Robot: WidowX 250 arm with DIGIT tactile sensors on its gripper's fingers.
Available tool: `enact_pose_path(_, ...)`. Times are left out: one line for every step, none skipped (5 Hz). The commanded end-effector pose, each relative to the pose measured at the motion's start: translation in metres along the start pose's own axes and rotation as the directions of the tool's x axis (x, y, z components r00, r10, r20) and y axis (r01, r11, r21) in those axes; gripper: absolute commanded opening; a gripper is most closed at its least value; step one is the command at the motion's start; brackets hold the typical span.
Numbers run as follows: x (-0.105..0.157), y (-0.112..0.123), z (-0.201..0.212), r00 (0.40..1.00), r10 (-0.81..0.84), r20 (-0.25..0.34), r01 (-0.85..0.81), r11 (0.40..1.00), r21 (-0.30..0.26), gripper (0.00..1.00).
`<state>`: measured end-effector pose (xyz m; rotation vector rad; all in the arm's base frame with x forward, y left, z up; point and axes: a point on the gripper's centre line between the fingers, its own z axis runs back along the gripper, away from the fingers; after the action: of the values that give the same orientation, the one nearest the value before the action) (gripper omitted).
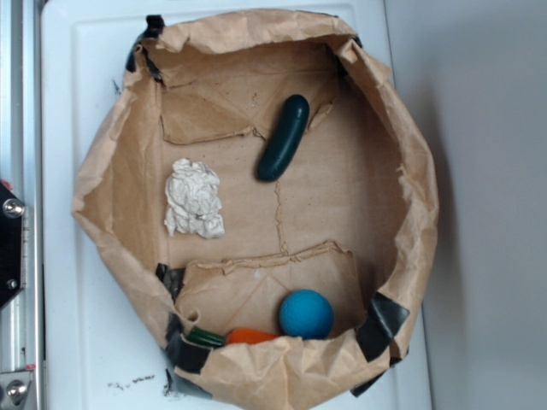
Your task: Grab the plastic pickle.
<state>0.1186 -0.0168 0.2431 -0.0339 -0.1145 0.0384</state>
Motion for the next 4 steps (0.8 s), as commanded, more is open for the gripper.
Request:
enact_pose_path(0.000,0.000,0.000,1.000,0.000,0.000,0.000,1.000,0.000,1.00)
enact_pose_path(0.029,-0.003,-0.003,0.996,0.066,0.052,-0.065,0.998,-0.018,1.00)
enact_pose_path(0.057,0.002,-0.014,0.992,0.113,0.060,-0.111,0.993,-0.038,1.00)
enact_pose_path(0.075,0.014,-0.034,0.977,0.199,0.077,-0.194,0.979,-0.069,1.00)
